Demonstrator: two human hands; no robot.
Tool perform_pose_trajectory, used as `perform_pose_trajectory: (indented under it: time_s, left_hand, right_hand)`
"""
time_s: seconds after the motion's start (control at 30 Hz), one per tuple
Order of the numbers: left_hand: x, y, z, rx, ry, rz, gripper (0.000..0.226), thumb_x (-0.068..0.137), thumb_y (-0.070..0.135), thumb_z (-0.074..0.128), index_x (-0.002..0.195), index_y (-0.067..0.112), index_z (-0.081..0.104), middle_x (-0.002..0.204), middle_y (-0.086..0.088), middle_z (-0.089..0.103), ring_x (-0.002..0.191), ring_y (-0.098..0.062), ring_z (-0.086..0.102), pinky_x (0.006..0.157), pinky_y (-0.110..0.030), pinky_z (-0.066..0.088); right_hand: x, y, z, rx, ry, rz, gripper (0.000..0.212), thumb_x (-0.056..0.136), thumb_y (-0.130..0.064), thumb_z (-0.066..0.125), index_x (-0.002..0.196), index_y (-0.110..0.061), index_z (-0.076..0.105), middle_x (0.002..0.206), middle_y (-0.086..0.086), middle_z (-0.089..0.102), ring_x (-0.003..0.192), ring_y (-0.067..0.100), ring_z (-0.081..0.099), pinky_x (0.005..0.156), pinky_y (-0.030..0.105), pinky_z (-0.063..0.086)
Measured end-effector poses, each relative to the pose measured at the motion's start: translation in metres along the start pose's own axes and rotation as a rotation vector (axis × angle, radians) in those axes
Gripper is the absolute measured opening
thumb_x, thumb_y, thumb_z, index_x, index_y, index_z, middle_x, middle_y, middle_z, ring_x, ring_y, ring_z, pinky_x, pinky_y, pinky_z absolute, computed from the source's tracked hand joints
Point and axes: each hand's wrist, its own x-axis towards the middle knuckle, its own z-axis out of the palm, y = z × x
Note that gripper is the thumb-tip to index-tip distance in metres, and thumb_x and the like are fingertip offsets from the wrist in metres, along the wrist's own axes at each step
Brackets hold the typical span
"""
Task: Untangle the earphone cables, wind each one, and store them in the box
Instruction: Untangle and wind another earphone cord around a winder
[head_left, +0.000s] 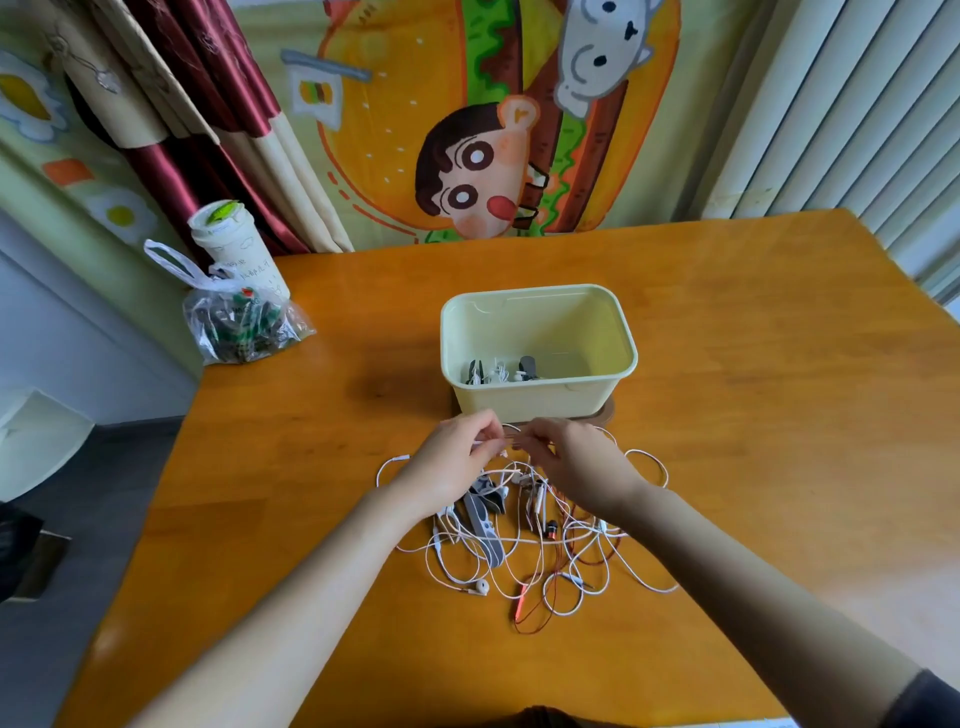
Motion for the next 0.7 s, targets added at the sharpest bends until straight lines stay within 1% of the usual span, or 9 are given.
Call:
perform_pose_trajectory:
  time_s: [0.07, 0.1, 0.17, 0.27, 0.37, 0.47, 0.53, 0.63, 0.7]
  left_hand:
    - [0.003, -0.003, 0.008, 0.010, 0.026, 0.030, 0.008, 0.096, 0.016, 0.054, 0.088, 0.018, 0.055, 0.090, 0.013, 0.050, 0.087, -0.006, 0.050, 0.070, -0.009, 0.036]
    - [0.004, -0.004, 0.012, 0.014, 0.021, 0.039, 0.007, 0.095, 0.016, 0.055, 0.089, 0.020, 0.055, 0.091, 0.013, 0.049, 0.086, -0.005, 0.049, 0.070, -0.009, 0.035]
    - [0.004, -0.011, 0.022, 0.028, 0.000, 0.036, 0.005, 0.095, 0.021, 0.056, 0.099, 0.022, 0.053, 0.102, 0.010, 0.051, 0.086, -0.002, 0.050, 0.073, -0.010, 0.037]
    - [0.000, -0.029, 0.038, 0.161, -0.001, 0.010, 0.022, 0.096, 0.024, 0.054, 0.116, 0.019, 0.049, 0.118, 0.007, 0.048, 0.103, -0.008, 0.050, 0.083, -0.018, 0.041]
    - [-0.005, -0.046, 0.049, 0.310, -0.100, -0.009, 0.015, 0.098, 0.018, 0.049, 0.112, 0.018, 0.053, 0.118, 0.004, 0.052, 0.112, -0.015, 0.048, 0.091, -0.024, 0.040]
    - [-0.009, -0.060, 0.059, 0.466, -0.230, -0.013, 0.022, 0.098, 0.013, 0.045, 0.116, 0.020, 0.057, 0.123, 0.004, 0.052, 0.119, -0.016, 0.043, 0.101, -0.031, 0.036]
    - [-0.008, -0.065, 0.063, 0.547, -0.263, -0.019, 0.029, 0.097, 0.007, 0.045, 0.120, 0.022, 0.055, 0.127, 0.003, 0.049, 0.123, -0.019, 0.040, 0.104, -0.033, 0.032]
    - [-0.005, -0.064, 0.069, 0.667, -0.241, 0.002, 0.042, 0.093, -0.002, 0.045, 0.129, 0.019, 0.048, 0.134, -0.001, 0.046, 0.127, -0.022, 0.037, 0.108, -0.034, 0.027]
    - [-0.003, -0.062, 0.073, 0.745, -0.222, 0.037, 0.055, 0.090, -0.007, 0.046, 0.139, 0.016, 0.040, 0.140, -0.005, 0.043, 0.131, -0.024, 0.034, 0.112, -0.036, 0.023]
  right_hand:
    - [-0.003, 0.003, 0.002, -0.039, -0.028, -0.004, 0.022, 0.094, -0.031, 0.054, 0.104, -0.018, 0.068, 0.092, -0.003, 0.068, 0.077, 0.012, 0.060, 0.063, 0.022, 0.045]
    - [-0.003, 0.005, 0.003, -0.050, -0.038, 0.011, 0.021, 0.093, -0.033, 0.056, 0.102, -0.019, 0.069, 0.091, -0.004, 0.069, 0.076, 0.012, 0.060, 0.063, 0.024, 0.046]
    - [-0.004, 0.014, 0.005, -0.070, -0.062, 0.073, 0.021, 0.092, -0.033, 0.057, 0.095, -0.019, 0.071, 0.087, -0.003, 0.070, 0.074, 0.013, 0.061, 0.064, 0.027, 0.048]
    - [-0.006, 0.028, 0.015, -0.035, -0.078, 0.212, 0.021, 0.094, -0.025, 0.053, 0.092, -0.012, 0.069, 0.082, 0.003, 0.068, 0.073, 0.019, 0.061, 0.063, 0.029, 0.049]
    - [-0.008, 0.042, 0.025, -0.039, -0.086, 0.311, 0.024, 0.094, -0.022, 0.050, 0.092, -0.007, 0.068, 0.081, 0.007, 0.068, 0.071, 0.024, 0.062, 0.063, 0.036, 0.054]
    - [-0.011, 0.050, 0.029, -0.015, -0.119, 0.371, 0.023, 0.095, -0.019, 0.049, 0.093, -0.005, 0.067, 0.084, 0.010, 0.068, 0.072, 0.025, 0.062, 0.064, 0.034, 0.051]
    - [-0.013, 0.052, 0.033, 0.013, -0.134, 0.391, 0.023, 0.096, -0.018, 0.048, 0.096, -0.004, 0.066, 0.084, 0.010, 0.068, 0.071, 0.024, 0.062, 0.062, 0.033, 0.051]
    - [-0.016, 0.051, 0.036, 0.032, -0.151, 0.395, 0.024, 0.096, -0.018, 0.048, 0.095, -0.003, 0.067, 0.079, 0.007, 0.065, 0.066, 0.020, 0.059, 0.054, 0.026, 0.045]
    - [-0.016, 0.049, 0.038, 0.043, -0.164, 0.393, 0.024, 0.096, -0.018, 0.047, 0.096, -0.004, 0.067, 0.079, 0.006, 0.064, 0.066, 0.019, 0.059, 0.055, 0.026, 0.045]
